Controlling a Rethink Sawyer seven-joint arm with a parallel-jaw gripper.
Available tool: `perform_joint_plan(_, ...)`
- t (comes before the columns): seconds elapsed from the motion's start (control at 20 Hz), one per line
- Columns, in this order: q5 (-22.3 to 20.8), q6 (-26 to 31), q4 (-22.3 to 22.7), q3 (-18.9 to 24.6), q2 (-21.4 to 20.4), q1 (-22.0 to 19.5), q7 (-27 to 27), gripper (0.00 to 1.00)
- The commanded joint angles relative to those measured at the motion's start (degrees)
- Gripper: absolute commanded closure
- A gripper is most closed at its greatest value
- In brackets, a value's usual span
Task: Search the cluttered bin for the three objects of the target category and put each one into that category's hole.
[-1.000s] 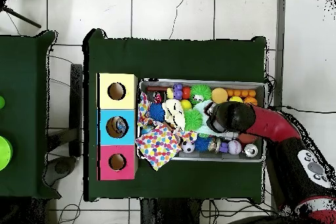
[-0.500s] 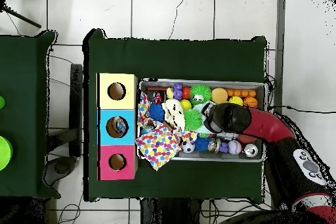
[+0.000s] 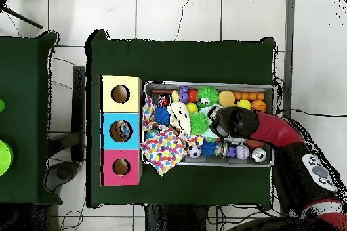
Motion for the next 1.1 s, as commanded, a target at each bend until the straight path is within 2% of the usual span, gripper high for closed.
perform_joint_plan(0.05, -0.35, 4.22, 5.63, 5.36, -1.61, 1.71, -6.57, 1.0)
perform_joint_plan(0.3, 5.41, 12.86, 12.02, 5.3, -13.22, 4.82, -1.98, 1.0)
perform_joint_plan(0.5, 10.76, 14.4, 16.32, 5.04, -17.56, 6.84, 3.7, 1.0)
perform_joint_plan(0.55, 12.12, 13.49, 17.62, 5.06, -18.02, 7.19, 5.15, 1.0)
perform_joint_plan(0.75, 16.36, 3.59, 23.35, 4.6, -17.75, 8.63, 10.39, 1.0)
perform_joint_plan(1.0, 20.63, -9.56, 29.25, 5.11, -15.28, 9.39, 13.67, 1.0)
perform_joint_plan(1.1, 21.77, -12.38, 30.44, 4.58, -15.07, 10.29, 14.12, 1.0)
